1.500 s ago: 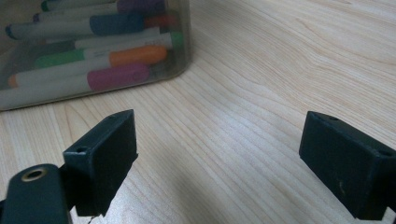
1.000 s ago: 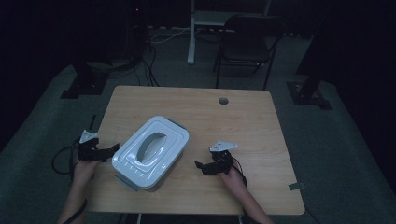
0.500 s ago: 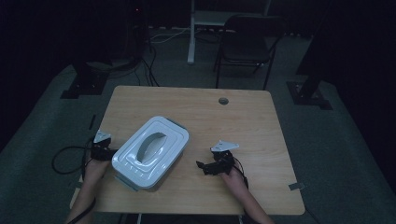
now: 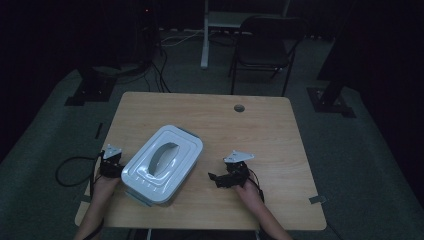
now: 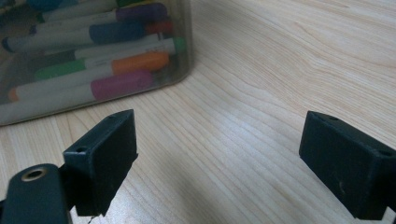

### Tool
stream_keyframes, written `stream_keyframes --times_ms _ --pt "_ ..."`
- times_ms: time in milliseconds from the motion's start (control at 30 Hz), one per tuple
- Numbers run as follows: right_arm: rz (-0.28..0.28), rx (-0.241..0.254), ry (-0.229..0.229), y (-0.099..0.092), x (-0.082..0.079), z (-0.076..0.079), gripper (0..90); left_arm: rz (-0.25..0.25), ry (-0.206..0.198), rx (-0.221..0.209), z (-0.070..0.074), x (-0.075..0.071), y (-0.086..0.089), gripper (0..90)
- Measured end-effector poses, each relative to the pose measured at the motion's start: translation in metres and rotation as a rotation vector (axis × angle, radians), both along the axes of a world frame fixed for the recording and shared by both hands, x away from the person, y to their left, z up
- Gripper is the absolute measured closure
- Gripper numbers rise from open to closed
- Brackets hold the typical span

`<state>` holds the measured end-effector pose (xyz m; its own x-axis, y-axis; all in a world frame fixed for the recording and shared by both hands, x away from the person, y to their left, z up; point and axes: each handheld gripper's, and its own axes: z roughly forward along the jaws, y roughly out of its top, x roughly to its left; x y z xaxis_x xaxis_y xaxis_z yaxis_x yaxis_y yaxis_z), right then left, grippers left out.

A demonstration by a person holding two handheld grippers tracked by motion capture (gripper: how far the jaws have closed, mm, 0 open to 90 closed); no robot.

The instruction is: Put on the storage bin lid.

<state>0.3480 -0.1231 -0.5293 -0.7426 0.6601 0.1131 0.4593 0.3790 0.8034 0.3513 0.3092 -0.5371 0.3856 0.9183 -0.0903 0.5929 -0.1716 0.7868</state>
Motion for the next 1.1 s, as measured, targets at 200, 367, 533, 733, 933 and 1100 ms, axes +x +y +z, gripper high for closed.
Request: stream_keyframes --times_ms 200,367,533,733,933,1100 --pt "-0.009 0.007 -0.001 -0.002 0.001 0.000 11.3 -0.035 0.009 0.018 0.001 -0.008 -0.013 0.5" --pt "-0.019 0.012 -0.009 -0.006 0.002 0.004 11.2 -0.066 0.031 0.013 0.003 -0.014 -0.030 0.5" --pt "-0.029 0.010 -0.014 -0.010 0.003 0.007 11.2 -0.104 0.036 0.046 0.004 -0.018 -0.048 0.5" --pt "-0.050 0.002 -0.018 -0.020 0.005 0.009 11.2 -0.108 0.039 0.073 0.006 -0.021 -0.066 0.5" --pt "-0.051 -0.002 -0.019 -0.024 0.004 0.009 11.3 -0.152 0.043 0.080 0.006 -0.018 -0.083 0.5" --pt "-0.064 -0.004 -0.026 -0.034 0.004 0.011 11.2 -0.178 0.051 0.081 0.007 -0.013 -0.098 0.5"
